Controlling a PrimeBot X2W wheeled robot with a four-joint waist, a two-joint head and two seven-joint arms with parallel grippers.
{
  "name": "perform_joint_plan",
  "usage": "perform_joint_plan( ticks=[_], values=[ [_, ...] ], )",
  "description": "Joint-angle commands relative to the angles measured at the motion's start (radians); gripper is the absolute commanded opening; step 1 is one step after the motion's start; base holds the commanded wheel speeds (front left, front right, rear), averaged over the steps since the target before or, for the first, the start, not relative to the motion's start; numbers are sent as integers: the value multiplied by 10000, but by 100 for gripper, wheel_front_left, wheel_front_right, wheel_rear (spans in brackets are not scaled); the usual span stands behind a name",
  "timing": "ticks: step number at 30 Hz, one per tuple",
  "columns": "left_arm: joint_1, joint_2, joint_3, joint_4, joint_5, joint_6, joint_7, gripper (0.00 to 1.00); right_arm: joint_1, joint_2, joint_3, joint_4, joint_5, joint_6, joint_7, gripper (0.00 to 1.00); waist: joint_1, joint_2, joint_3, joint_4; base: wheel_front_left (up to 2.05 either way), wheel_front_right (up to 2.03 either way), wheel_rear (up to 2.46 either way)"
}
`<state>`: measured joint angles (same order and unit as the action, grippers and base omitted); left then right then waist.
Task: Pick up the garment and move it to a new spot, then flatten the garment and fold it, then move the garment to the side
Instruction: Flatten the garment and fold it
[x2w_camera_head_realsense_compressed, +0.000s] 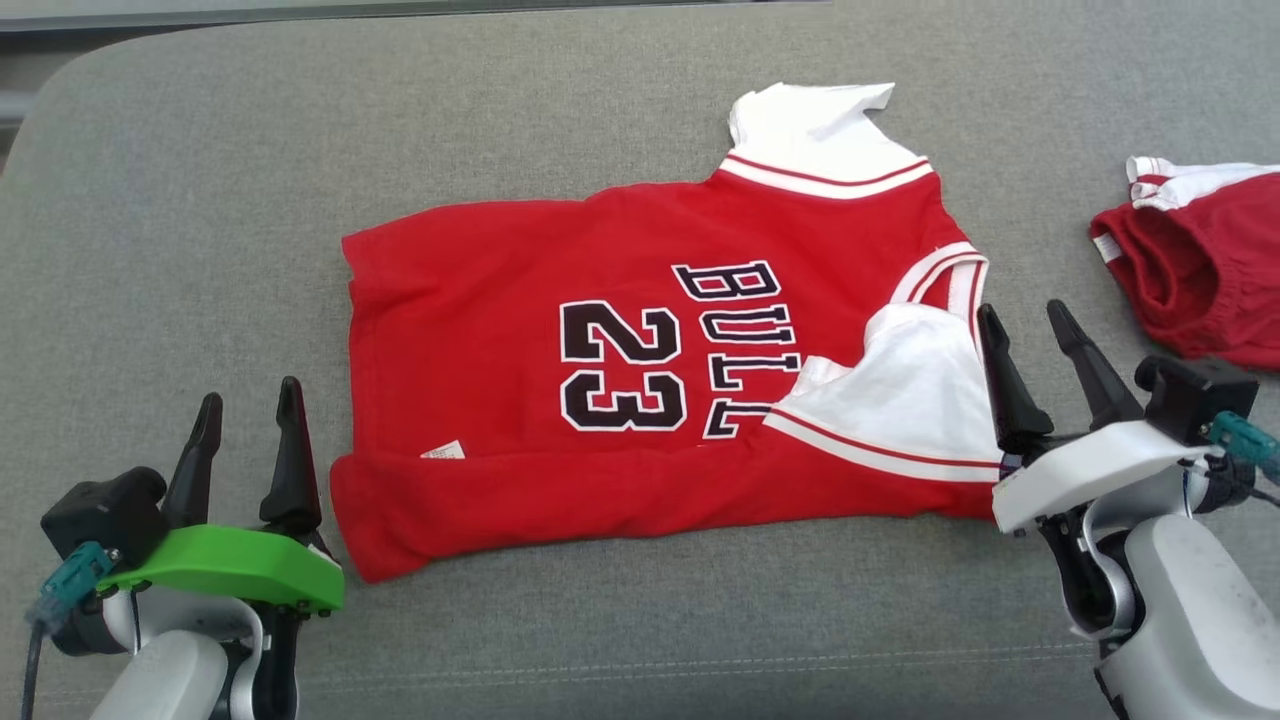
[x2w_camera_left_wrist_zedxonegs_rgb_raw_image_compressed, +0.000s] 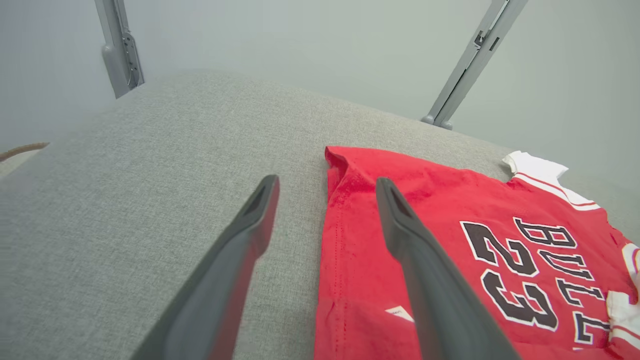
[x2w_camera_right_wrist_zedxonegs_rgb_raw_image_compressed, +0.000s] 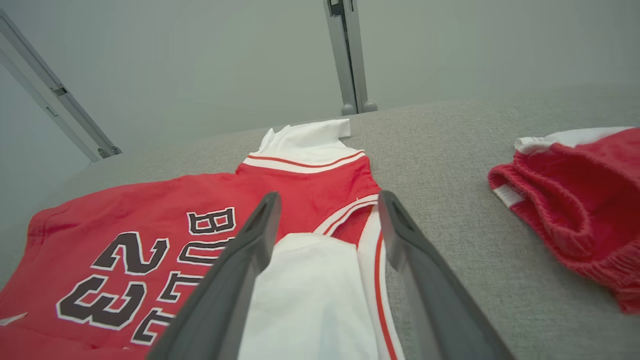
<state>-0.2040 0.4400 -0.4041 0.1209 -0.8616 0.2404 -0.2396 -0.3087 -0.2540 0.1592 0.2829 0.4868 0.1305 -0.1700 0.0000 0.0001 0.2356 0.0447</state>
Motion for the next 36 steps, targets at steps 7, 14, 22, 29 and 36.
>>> perform_joint_plan(
  ticks=[7,14,22,29,36],
  values=[
    [486,199,55,-542,812,218,-186,100,1415,977,-787,-1126,-1686,0,-4,100,0,-1,-812,-76,0,0,0],
    [500,-201,572,-86,866,-625,-250,100,2243,1371,-1015,-1760,-2274,0,-40,100,0,-1,-1228,-115,0,0,0],
    [757,-827,1245,873,2173,-1756,-239,100,2716,1500,-1059,-1976,-2673,0,123,100,0,-1,-1510,-182,0,0,0],
    [1046,-908,791,1465,2686,-1752,-134,100,2954,1450,-1055,-1857,-2779,0,292,100,0,-1,-1677,-171,0,0,0],
    [966,-859,660,1377,2695,-1683,42,100,2819,1445,-1047,-1866,-2764,0,375,100,0,-1,-1595,-85,0,0,0]
  ],
)
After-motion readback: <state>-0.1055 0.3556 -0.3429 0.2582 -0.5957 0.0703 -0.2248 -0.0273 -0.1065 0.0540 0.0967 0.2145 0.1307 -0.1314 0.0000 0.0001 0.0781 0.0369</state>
